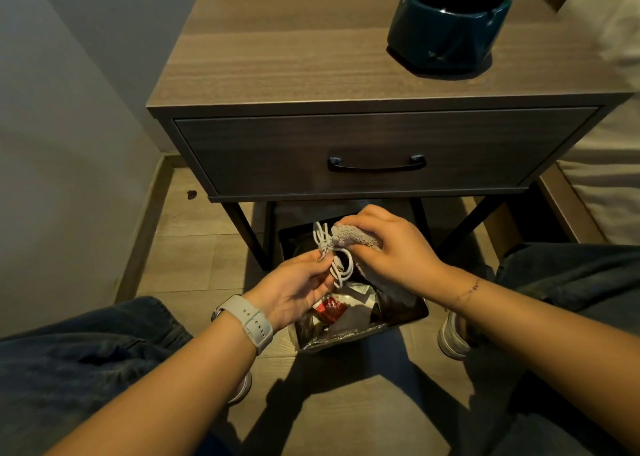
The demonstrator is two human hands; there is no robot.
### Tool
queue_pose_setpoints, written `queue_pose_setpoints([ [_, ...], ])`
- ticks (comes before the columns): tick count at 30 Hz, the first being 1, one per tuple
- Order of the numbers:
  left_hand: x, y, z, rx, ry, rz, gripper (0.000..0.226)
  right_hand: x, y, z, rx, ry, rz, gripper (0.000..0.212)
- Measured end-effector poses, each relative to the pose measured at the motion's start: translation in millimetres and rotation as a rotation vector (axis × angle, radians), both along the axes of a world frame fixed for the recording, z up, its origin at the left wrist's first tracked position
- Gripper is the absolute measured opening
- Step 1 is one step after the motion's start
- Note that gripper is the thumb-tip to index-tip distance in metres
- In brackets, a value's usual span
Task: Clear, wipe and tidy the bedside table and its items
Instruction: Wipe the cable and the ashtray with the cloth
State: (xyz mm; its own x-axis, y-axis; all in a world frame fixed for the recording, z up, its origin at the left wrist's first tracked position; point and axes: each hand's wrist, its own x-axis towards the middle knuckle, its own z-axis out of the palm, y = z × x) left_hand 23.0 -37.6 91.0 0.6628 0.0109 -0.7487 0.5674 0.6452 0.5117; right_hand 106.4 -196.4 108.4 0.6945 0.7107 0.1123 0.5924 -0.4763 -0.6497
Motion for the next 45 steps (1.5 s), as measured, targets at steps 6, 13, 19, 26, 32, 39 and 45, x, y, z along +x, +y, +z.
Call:
queue_pose_setpoints([
  [6,3,7,-1,0.017,0.026,0.117,0.025,-6,-9,10,-0.445,-0.397,0.424,0.042],
  [13,1,11,-7,0.253,-0.041,0.101,0.03,0,-10,17,-0.39,-0.282,0.25,0.041],
  [19,1,0,23,0.485,-0.174,-0.071,0.022,-24,4,34,-0.396,-0.195,0.156,0.04],
  [26,-19,9,98,1.036,-0.475,-0.198,0.02,-16,-28,102,0.081,0.026,-0.149,0.031],
  [32,-42,17,177,0.999,-0.665,-0.065,0.017,-15,-15,170,0.366,0.068,-0.258,0.026],
  [39,13,62,231,1.148,-0.678,0.164,0.015,1,24,226,0.457,0.007,-0.228,0.025],
  [45,96,113,214,1.358,-0.512,0.163,0.014,46,44,229,0.254,-0.085,-0.282,0.024],
])
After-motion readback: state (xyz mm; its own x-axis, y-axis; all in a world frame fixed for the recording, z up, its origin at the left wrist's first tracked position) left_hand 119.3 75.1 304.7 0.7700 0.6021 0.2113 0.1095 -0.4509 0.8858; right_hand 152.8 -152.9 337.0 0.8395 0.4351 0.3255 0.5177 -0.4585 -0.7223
